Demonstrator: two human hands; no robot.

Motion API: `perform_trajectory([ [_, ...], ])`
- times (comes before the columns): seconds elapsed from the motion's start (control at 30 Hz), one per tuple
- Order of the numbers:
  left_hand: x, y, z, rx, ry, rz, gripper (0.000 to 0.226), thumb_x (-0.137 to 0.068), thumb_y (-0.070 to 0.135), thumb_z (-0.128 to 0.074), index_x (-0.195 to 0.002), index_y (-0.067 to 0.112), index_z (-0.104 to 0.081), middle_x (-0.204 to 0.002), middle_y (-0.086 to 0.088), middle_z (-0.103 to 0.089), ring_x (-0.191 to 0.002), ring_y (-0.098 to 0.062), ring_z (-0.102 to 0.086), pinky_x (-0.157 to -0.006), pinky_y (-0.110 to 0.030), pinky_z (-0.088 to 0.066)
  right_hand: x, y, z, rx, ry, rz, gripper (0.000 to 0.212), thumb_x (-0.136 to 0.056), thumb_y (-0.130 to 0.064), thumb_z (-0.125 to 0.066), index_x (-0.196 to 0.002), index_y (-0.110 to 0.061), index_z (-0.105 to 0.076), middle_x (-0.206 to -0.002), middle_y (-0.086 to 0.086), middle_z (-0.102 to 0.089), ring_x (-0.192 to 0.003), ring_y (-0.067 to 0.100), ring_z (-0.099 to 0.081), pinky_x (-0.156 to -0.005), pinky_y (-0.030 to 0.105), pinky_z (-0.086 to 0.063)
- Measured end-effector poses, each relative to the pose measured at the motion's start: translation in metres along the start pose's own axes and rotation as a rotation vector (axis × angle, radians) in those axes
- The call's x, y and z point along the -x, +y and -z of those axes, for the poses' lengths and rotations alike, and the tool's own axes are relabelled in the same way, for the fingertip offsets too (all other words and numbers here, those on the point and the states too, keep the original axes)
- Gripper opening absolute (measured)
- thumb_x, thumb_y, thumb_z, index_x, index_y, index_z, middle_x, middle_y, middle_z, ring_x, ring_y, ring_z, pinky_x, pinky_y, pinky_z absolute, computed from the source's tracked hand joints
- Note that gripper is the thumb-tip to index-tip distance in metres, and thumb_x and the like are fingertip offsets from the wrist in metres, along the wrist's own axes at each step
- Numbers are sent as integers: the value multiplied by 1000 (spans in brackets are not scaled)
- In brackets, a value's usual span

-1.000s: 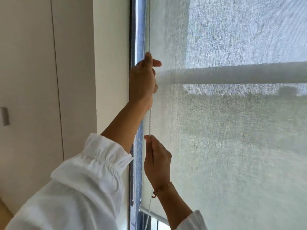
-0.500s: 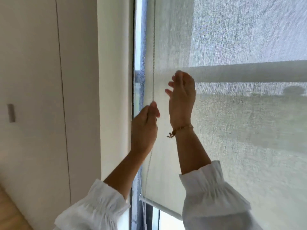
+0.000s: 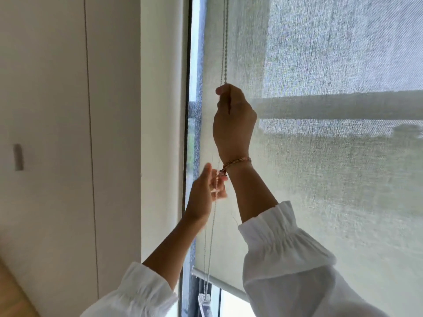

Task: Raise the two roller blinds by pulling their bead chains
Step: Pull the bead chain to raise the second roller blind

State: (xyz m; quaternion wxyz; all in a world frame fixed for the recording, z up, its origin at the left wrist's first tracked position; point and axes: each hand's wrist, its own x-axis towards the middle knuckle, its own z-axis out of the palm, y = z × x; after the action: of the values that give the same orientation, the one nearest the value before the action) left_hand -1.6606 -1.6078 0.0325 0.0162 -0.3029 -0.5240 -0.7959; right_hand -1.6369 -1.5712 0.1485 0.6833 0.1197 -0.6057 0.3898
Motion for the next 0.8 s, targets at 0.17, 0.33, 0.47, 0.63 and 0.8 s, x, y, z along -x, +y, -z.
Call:
perform_trajectory([
  [0.17, -33, 44, 4, 110, 6, -91, 41, -98, 37, -26, -87, 25, -64, -87, 11, -70, -91, -5, -63, -87, -22, -44, 40, 8, 6, 64, 71, 136, 26, -88, -7, -40, -82, 2, -63, -70, 16, -70, -69, 17, -55, -56, 9, -36],
  [0.33, -51, 112, -3, 134, -70, -175, 34, -98, 34, -32, -96, 17, -61, -89, 1, -67, -82, -12, -65, -74, -23, -52, 111, 41, 17, 145, -12, 154, 24, -86, -9, -39, -83, -2, -61, -71, 17, -68, -66, 20, -57, -58, 25, -43],
  [0.47, -47, 114, -19, -20, 19, -165, 31, -97, 31, -38, -78, 16, -58, -49, 9, -42, -37, -4, -35, -39, -18, -28, 150, 62, 22, 163, -129, 89, 29, -89, -13, -32, -86, -4, -60, -66, 11, -64, -58, 14, -53, -51, 22, -41],
  [0.63, -27, 98, -27, 110, 101, -230, 41, -96, 32, -41, -56, 20, -42, -38, 12, -29, -35, -5, -18, -35, -16, -13, 149, 69, 24, -29, -159, -98, 34, -92, -27, -39, -82, -7, -64, -56, -6, -58, -52, 10, -48, -51, 22, -41],
  [0.8, -18, 87, -29, 133, 59, -265, 42, -96, 32, -41, -56, 21, -42, -37, 11, -28, -33, -5, -18, -36, -19, -12, 99, 66, 31, -404, -172, -613, 44, -96, -38, -36, -80, -16, -71, -74, 6, -69, -71, 16, -65, -73, 27, -47],
])
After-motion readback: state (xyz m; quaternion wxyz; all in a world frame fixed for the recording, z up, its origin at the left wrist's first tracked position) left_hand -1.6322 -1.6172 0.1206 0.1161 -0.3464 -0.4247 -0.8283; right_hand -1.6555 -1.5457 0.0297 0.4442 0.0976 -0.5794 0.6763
